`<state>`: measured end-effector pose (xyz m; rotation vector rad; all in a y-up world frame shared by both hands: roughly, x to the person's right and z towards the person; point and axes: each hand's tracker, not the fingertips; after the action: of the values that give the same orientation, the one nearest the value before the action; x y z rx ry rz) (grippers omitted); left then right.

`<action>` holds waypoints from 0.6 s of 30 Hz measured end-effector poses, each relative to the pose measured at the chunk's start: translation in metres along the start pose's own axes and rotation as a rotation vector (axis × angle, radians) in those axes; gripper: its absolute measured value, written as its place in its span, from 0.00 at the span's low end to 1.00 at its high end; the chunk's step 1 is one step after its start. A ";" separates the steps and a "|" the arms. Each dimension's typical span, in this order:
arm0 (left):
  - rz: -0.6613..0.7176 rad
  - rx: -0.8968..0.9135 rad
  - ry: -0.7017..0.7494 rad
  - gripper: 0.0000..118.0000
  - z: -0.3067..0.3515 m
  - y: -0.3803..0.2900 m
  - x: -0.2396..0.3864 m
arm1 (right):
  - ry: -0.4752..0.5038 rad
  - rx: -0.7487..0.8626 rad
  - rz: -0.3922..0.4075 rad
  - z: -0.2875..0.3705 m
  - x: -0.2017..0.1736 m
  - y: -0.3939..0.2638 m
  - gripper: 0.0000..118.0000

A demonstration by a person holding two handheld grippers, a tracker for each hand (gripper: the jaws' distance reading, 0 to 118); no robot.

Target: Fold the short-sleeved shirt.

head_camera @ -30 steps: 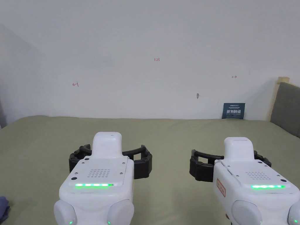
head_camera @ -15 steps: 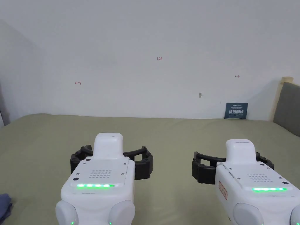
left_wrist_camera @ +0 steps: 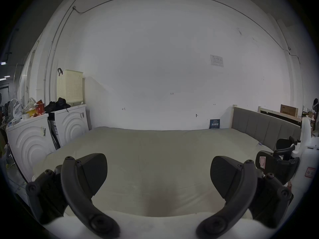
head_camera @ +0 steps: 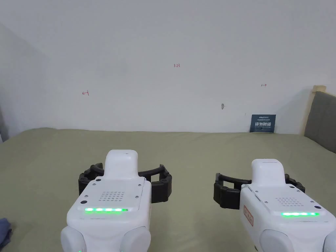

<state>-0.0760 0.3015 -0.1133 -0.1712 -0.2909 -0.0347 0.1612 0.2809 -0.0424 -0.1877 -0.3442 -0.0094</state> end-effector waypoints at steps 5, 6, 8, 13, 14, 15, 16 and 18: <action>0.003 -0.010 -0.006 1.00 -0.001 0.000 0.000 | 0.010 -0.004 -0.034 0.001 0.002 0.001 1.00; 0.003 -0.013 -0.007 1.00 -0.001 -0.001 0.001 | 0.015 -0.019 -0.036 0.000 0.002 0.002 1.00; 0.002 -0.017 -0.014 1.00 -0.001 -0.002 0.001 | 0.004 -0.015 -0.027 -0.001 0.001 0.000 1.00; -0.006 -0.026 -0.015 1.00 -0.003 -0.003 0.002 | -0.020 0.035 -0.024 0.000 0.000 -0.001 1.00; -0.002 -0.029 -0.015 1.00 -0.003 -0.003 0.002 | -0.014 0.035 -0.028 0.001 0.000 0.000 1.00; 0.001 -0.031 -0.015 1.00 -0.003 -0.002 0.002 | 0.000 0.022 -0.043 0.001 0.002 0.003 1.00; 0.004 -0.031 -0.015 1.00 -0.003 -0.002 0.001 | 0.033 -0.017 -0.079 0.000 0.004 0.005 1.00; 0.006 -0.031 -0.017 1.00 -0.003 -0.001 0.001 | 0.067 -0.065 -0.122 0.000 0.006 0.010 1.00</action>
<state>-0.0743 0.2998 -0.1156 -0.2033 -0.3070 -0.0319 0.1674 0.2907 -0.0422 -0.2295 -0.2883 -0.1472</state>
